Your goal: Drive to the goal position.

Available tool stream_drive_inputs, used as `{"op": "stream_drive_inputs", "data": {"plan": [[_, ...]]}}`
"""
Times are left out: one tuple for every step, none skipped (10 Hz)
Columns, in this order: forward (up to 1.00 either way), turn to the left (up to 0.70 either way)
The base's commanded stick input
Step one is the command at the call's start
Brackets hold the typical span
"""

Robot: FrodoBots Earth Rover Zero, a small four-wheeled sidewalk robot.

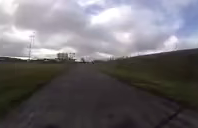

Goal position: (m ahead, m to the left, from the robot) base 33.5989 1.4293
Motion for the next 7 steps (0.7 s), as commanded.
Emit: {"op": "stream_drive_inputs", "data": {"plan": [[1.0,0.0],[1.0,0.0],[1.0,0.0],[1.0,0.0],[1.0,0.0],[1.0,0.0],[1.0,0.0]]}}
